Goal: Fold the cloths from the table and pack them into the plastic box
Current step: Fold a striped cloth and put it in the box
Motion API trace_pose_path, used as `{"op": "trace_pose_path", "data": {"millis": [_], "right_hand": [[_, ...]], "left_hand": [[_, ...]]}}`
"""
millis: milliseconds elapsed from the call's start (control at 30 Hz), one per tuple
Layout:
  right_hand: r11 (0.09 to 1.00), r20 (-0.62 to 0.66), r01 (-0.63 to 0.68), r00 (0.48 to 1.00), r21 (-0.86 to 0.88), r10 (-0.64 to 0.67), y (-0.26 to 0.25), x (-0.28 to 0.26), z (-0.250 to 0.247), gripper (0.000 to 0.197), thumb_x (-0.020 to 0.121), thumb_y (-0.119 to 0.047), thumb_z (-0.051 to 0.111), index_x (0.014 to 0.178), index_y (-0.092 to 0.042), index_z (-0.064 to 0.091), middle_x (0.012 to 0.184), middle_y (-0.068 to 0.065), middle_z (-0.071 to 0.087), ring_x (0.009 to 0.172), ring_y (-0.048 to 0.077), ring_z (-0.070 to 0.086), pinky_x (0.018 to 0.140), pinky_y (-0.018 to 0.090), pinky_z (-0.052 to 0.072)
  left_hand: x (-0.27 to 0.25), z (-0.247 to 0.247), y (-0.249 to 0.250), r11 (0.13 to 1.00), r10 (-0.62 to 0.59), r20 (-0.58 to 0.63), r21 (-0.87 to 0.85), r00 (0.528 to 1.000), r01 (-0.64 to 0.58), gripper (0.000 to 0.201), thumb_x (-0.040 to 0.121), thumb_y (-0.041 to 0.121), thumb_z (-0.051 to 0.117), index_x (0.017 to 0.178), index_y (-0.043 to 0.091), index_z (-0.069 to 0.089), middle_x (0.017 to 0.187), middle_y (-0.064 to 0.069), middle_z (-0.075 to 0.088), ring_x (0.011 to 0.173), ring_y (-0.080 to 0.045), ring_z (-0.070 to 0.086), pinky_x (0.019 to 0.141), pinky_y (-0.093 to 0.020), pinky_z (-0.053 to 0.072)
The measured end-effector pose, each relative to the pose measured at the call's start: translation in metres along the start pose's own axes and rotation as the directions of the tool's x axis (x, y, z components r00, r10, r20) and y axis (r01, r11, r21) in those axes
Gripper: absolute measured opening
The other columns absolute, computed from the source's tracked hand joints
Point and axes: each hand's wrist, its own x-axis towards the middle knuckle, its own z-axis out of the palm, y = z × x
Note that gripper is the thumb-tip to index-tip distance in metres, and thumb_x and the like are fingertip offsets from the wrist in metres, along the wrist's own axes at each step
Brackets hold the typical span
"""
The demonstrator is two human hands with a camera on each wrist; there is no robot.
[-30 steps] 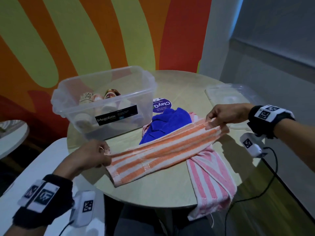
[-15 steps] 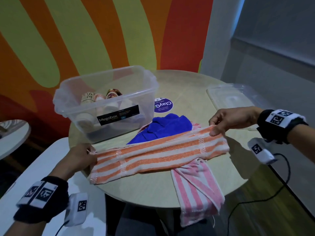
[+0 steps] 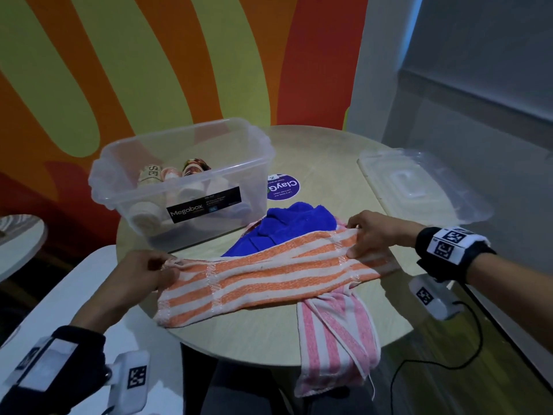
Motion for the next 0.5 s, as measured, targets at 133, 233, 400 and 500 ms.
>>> {"op": "trace_pose_path", "data": {"millis": [133,233,400,500], "right_hand": [[0.980,-0.021,-0.042,0.999,-0.196,0.039,-0.006,-0.002,-0.019,0.034,0.074,-0.041,0.087,0.079,-0.018,0.063,0.080,-0.003,0.065,0.072,0.016,0.057,0.062,0.027,0.045],[0.999,-0.015,-0.023,1.000,-0.026,0.022,-0.015,-0.014,-0.047,0.024,0.077,-0.026,0.087,0.079,-0.014,0.067,0.070,-0.004,0.066,0.066,0.015,0.059,0.057,0.025,0.045],[0.922,-0.081,0.150,0.988,0.356,-0.130,-0.049,-0.023,-0.097,0.031,0.076,-0.009,0.088,0.101,-0.004,0.071,0.091,0.012,0.078,0.085,0.025,0.076,0.075,0.036,0.062],[0.918,-0.217,0.218,0.964,0.331,-0.151,-0.065,-0.016,-0.132,0.025,0.082,-0.005,0.082,0.105,-0.004,0.071,0.094,0.014,0.076,0.086,0.025,0.074,0.077,0.036,0.062]], "left_hand": [[-0.018,0.010,0.042,0.990,0.128,-0.006,-0.054,0.992,-0.128,0.006,0.094,0.020,0.073,0.094,0.022,0.079,0.080,0.005,0.079,0.074,-0.011,0.076,0.066,-0.028,0.057],[-0.020,0.034,0.080,0.960,0.265,-0.044,-0.077,0.963,-0.268,0.008,0.092,0.019,0.075,0.087,0.019,0.080,0.078,0.001,0.078,0.070,-0.009,0.074,0.063,-0.035,0.059],[-0.008,0.062,0.143,0.896,0.384,-0.090,-0.205,0.919,-0.394,0.005,0.089,0.019,0.077,0.085,0.021,0.079,0.081,0.007,0.077,0.080,-0.011,0.072,0.077,-0.039,0.059],[-0.005,0.064,0.176,0.825,0.412,-0.185,-0.340,0.892,-0.452,0.003,0.091,0.017,0.075,0.089,0.018,0.076,0.082,0.001,0.077,0.082,-0.023,0.074,0.077,-0.047,0.061]]}}
